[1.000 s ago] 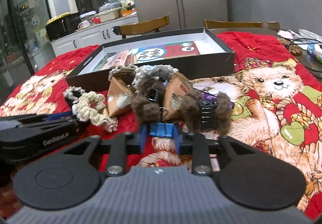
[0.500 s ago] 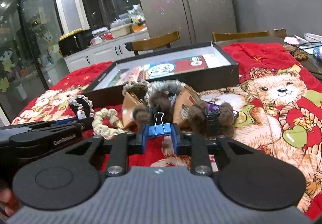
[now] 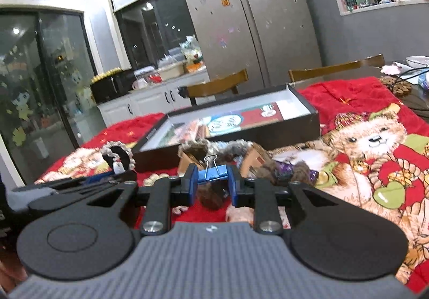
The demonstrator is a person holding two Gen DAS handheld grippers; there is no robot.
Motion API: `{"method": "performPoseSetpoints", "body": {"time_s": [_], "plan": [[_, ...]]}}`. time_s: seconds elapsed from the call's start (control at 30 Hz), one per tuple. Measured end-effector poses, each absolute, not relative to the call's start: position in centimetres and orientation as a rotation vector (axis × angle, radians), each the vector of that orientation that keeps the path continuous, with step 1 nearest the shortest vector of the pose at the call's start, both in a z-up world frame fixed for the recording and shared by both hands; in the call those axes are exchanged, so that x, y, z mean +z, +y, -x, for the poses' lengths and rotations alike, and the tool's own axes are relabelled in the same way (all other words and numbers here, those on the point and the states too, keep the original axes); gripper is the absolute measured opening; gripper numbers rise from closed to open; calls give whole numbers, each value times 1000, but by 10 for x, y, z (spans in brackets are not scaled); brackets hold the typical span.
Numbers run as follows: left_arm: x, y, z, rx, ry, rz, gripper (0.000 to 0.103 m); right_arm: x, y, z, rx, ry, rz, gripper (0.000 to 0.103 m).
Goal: Organize objects
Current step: 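Lift the black scrunchie with the left tool while the right tool carries the clip over the box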
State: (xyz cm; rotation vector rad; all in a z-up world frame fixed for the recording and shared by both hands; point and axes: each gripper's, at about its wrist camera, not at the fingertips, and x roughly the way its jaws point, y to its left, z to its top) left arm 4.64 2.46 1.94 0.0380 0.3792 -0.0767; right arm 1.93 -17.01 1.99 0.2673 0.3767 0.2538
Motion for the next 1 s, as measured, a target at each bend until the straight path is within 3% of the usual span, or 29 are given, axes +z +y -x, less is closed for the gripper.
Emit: {"method": "performPoseSetpoints", "body": {"time_s": [0.23, 0.6, 0.8, 1.0], "plan": [[32, 31, -45, -55, 312, -48, 27, 57, -173, -23, 306, 349, -304, 27], [108, 62, -73, -162, 267, 37, 27, 123, -143, -82, 369, 347, -291, 27], [128, 73, -118, -204, 309, 129, 27, 120, -126, -135, 372, 439, -342, 27], [102, 84, -164, -214, 404, 198, 27, 91, -109, -183, 340, 549, -368, 27]]}}
